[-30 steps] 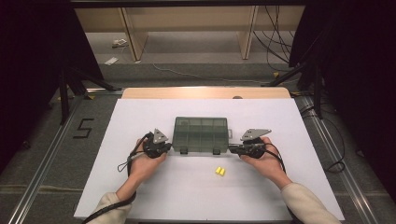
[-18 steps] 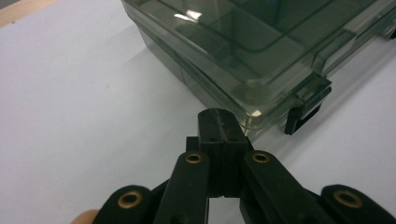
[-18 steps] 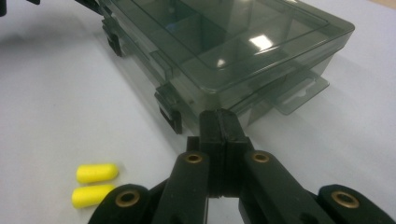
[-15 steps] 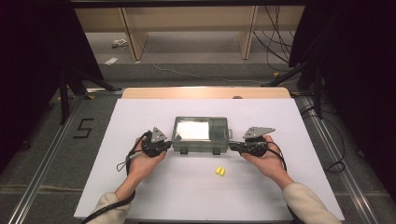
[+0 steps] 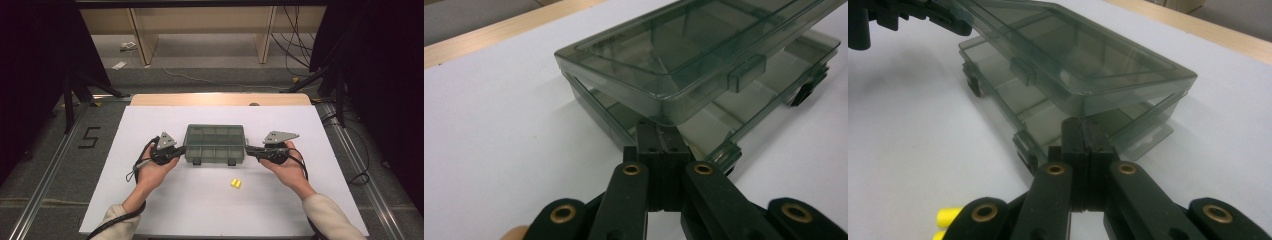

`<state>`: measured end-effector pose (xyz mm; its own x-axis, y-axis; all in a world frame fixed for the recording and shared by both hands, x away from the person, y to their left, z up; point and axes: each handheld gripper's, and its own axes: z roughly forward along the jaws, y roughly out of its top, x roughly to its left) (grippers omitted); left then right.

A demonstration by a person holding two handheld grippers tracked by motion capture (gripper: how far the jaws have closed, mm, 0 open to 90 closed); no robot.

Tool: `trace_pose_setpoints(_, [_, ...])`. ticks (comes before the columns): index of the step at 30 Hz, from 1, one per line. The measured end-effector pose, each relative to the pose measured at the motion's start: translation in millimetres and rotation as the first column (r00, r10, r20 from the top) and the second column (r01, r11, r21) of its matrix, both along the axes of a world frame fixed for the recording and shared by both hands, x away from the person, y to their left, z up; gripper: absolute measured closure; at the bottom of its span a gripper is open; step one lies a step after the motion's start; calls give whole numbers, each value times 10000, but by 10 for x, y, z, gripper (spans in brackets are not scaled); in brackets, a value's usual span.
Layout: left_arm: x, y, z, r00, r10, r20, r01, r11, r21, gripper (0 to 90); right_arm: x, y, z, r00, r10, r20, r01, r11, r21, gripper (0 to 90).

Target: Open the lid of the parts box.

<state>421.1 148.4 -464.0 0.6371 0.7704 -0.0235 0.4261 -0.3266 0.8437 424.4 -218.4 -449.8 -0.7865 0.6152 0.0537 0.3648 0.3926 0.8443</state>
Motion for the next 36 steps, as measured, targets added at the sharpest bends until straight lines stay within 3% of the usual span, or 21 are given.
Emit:
trace_pose_setpoints(4, [15, -12, 56, 9998, 55, 181, -50, 9995, -300, 900, 13, -5, 38, 9999, -58, 101, 57, 9999, 111, 900])
trace_pose_setpoints(10, [42, -52, 101, 9992, 139, 385, -124, 9991, -396, 900, 33, -7, 72, 9995, -204, 243, 198, 9996, 217, 900])
trace_pose_setpoints(15, [57, -66, 150, 9980, 226, 592, -202, 9990, -405, 900, 13, 11, 101, 9947, -653, 792, 696, 9962, -531, 858])
trace_pose_setpoints(18, [63, -74, 186, 9965, 311, 771, -281, 9988, -403, 900, -2, 49, 126, 9803, -1074, 1655, 1285, 9841, -1224, 728])
trace_pose_setpoints(22, [66, -75, 221, 9943, 424, 975, -393, 9987, -336, 900, -21, 119, 165, 9506, -1277, 2831, 1791, 9701, -1638, 610])
trace_pose_setpoints(26, [53, -88, 197, 9917, 578, 1151, -589, 9982, 62, 884, -33, 166, 212, 9327, -1216, 3394, 1852, 9693, -1616, 599])
trace_pose_setpoints(28, [54, -94, 174, 9894, 771, 1230, -825, 9958, 388, 794, -27, 184, 234, 9290, -1202, 3500, 1851, 9699, -1582, 598])
trace_pose_setpoints(31, [66, -92, 182, 9772, 1058, 1842, -1224, 9892, 811, 682, -10, 201, 249, 9275, -1197, 3542, 1833, 9712, -1519, 603])
trace_pose_setpoints(33, [70, -98, 214, 9677, 1035, 2298, -1302, 9860, 1042, 668, 3, 205, 256, 9249, -1213, 3603, 1857, 9711, -1497, 612])
trace_pose_setpoints(36, [72, -127, 250, 9560, 839, 2812, -1186, 9870, 1086, 696, 28, 208, 277, 9231, -1218, 3648, 1850, 9722, -1433, 640])
